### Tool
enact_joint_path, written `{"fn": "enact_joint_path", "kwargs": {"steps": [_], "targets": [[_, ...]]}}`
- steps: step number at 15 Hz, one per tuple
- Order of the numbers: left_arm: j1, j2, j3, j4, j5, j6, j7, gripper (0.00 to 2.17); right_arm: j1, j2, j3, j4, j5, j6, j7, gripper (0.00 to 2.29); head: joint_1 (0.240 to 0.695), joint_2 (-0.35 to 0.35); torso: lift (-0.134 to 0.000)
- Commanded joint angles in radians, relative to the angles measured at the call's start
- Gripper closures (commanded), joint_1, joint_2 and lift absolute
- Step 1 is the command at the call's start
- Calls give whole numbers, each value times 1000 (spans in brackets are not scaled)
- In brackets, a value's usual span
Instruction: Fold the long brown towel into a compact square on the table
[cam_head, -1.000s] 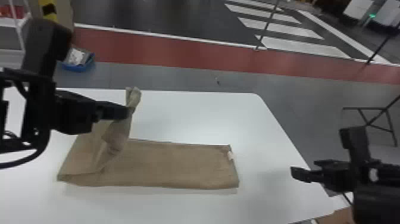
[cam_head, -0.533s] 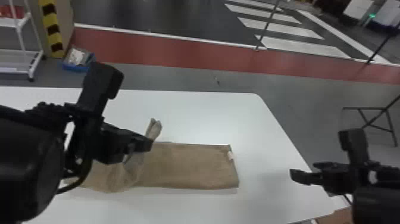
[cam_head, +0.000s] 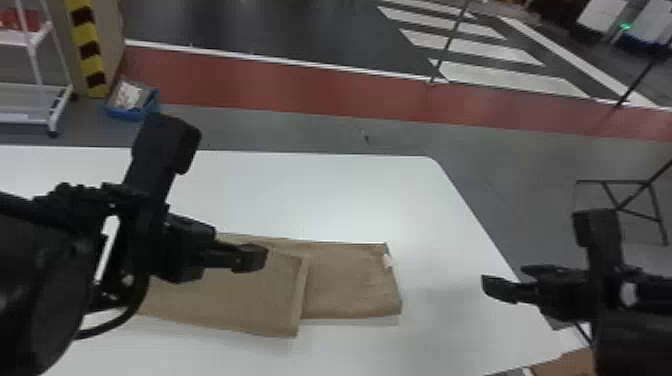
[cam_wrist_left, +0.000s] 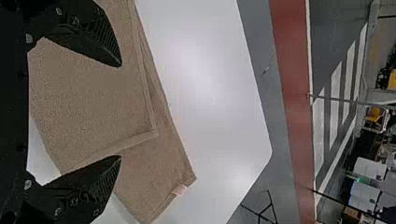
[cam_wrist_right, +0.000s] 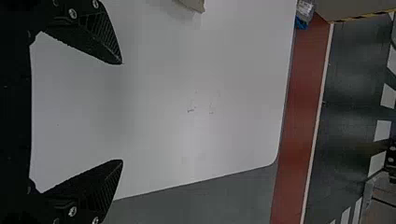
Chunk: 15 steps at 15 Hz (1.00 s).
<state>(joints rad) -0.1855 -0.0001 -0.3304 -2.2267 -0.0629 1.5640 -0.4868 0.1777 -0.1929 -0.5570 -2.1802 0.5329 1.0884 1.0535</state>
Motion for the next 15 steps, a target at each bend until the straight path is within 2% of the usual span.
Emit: {"fn": "enact_joint_path", "kwargs": {"steps": [1,3,5,6,7,8,10,12,15], "targets": [[29,25,106,1,38,7,-4,36,0,33,54,-72,-50,101,-1,147,695,-350,-124],[66,91,185,-2,78,7,-12,36,-7,84,157,-116,-45,175,-26,147,695,-350,-124],[110,147,235,-13,91,7,-22,36,-17,122,272,-151,-17,206,-70,147,695,-350,-124],[135,161,269,-27,104,7,-24,36,-24,141,318,-159,-8,209,-93,151,695,-350,-124],[153,173,294,-30,121,7,-24,36,-35,176,365,-161,4,212,-116,151,695,-306,-124],[169,181,317,-36,133,7,-24,36,-41,194,416,-154,16,206,-141,151,695,-267,-124],[195,195,330,-57,138,7,-26,36,-43,194,506,-122,39,175,-190,154,695,-154,-124],[216,195,340,-62,141,7,-30,36,-57,194,563,-67,58,120,-228,191,695,-102,-124],[247,196,346,-79,141,7,-32,36,-64,194,605,-18,58,114,-242,205,695,-59,-124]]}}
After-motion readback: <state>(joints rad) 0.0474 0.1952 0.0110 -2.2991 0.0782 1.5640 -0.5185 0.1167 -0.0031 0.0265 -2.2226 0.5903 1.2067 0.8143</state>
